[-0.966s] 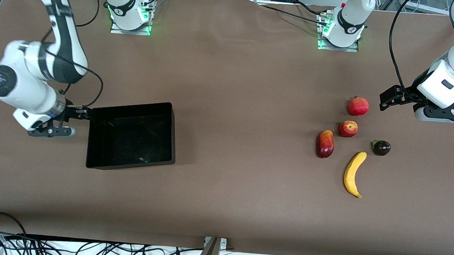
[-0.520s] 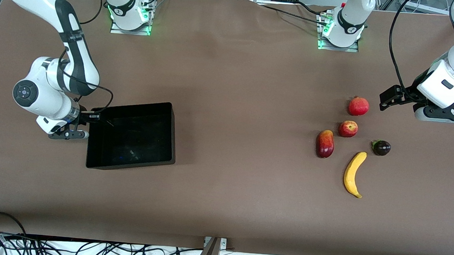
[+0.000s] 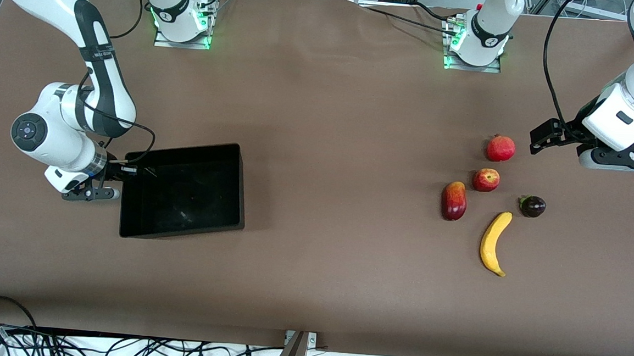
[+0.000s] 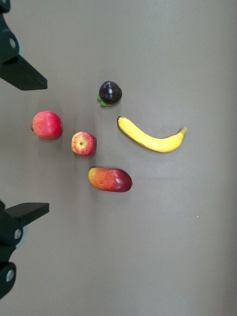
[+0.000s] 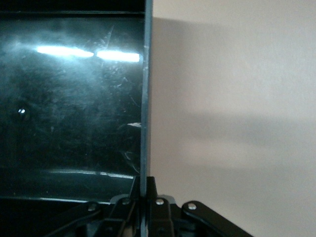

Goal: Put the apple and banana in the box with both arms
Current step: 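Slide the black box across the table toward the fruit with the right gripper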

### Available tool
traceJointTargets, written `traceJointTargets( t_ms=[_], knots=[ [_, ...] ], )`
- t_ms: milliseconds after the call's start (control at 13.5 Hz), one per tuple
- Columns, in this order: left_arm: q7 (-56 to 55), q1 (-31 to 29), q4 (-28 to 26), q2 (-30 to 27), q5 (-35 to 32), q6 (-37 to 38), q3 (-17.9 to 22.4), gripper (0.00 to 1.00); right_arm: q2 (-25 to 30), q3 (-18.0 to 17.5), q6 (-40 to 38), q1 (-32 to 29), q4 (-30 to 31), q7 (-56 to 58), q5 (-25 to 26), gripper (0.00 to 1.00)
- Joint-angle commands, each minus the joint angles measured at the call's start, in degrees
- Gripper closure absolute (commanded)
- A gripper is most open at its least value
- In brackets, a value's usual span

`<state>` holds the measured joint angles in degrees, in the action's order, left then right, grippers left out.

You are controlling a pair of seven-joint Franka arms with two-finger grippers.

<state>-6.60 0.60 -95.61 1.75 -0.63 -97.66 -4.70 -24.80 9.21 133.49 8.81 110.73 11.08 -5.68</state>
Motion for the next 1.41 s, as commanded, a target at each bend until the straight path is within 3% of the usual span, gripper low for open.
traceJointTargets(
  t_ms=[0, 297, 520, 891, 1337],
  knots=[
    [0.71, 0.02, 1.39, 0.09, 1.07, 1.42, -0.04, 0.00, 0.80, -0.24, -2.69, 3.39, -2.88, 0.35, -1.09, 1.00],
    [0.62, 0.11, 2.35, 0.79, 1.07, 1.51, -0.04, 0.00, 0.19, -0.24, -15.96, 12.61, -14.82, -10.95, -8.29, 1.00],
    [0.62, 0.11, 2.80, 0.97, 1.16, 1.86, -0.13, 0.00, -4.45, -0.33, -16.07, 21.84, -21.41, -23.87, -8.91, 1.00],
    [0.53, 0.20, 2.88, 1.06, 1.07, 2.12, -0.13, 0.00, -18.42, -0.24, -12.74, 34.68, -36.79, -43.21, -11.02, 1.00],
    [1.14, 0.20, 2.71, 1.15, 1.07, 5.19, -0.13, 0.00, -23.98, -0.16, -5.78, 42.07, -41.03, -54.05, -10.93, 1.00]
  ],
)
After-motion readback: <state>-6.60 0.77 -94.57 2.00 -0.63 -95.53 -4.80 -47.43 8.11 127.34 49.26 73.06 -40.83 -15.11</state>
